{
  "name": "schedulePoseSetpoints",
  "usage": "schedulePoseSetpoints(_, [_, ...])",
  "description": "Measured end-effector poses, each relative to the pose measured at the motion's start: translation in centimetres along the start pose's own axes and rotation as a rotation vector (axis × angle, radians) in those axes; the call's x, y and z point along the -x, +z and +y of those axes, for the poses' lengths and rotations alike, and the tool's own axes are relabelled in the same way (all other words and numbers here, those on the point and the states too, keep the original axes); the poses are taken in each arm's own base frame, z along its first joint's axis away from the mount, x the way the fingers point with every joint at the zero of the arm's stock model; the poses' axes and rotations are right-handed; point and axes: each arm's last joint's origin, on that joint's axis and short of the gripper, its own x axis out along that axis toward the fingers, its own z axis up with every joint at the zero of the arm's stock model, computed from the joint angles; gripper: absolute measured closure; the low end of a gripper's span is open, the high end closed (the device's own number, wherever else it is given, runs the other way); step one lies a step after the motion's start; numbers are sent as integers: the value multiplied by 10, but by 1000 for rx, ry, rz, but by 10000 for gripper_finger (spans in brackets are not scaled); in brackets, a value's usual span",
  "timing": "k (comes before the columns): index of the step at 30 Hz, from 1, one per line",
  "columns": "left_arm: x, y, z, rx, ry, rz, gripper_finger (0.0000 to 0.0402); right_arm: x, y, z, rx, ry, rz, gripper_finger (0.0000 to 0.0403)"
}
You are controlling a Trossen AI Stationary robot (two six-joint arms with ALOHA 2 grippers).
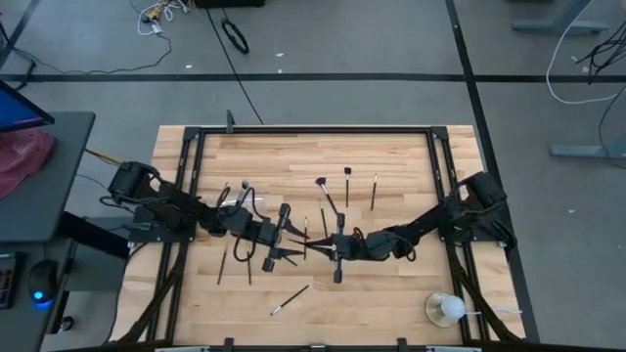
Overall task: Put items in baskets/containers
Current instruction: Put the black eyeshadow brush into the transparent organizer
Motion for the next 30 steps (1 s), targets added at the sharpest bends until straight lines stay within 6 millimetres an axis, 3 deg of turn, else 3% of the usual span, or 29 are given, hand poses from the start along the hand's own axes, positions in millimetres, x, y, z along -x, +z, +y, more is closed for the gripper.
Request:
schedulePoseSetpoints(4, [0, -1, -1, -2, -5, 8, 240, 1, 1, 1, -2, 4, -3, 398])
schedulePoseSetpoints(13, [2, 0, -1, -6, -8, 59, 382, 1, 0, 2, -20, 3, 8, 384])
schedulePoseSetpoints(19, [21, 22, 9, 21, 107, 257, 374, 3, -1, -4, -65, -135, 66, 346])
schedulePoseSetpoints(27, [62, 84, 35, 76, 552, 778, 378, -2, -12, -18, -95, -198, 149, 303])
schedulePoseSetpoints(30, [76, 92, 48, 104, 660, 946, 373, -3, -12, -22, -104, -208, 147, 296])
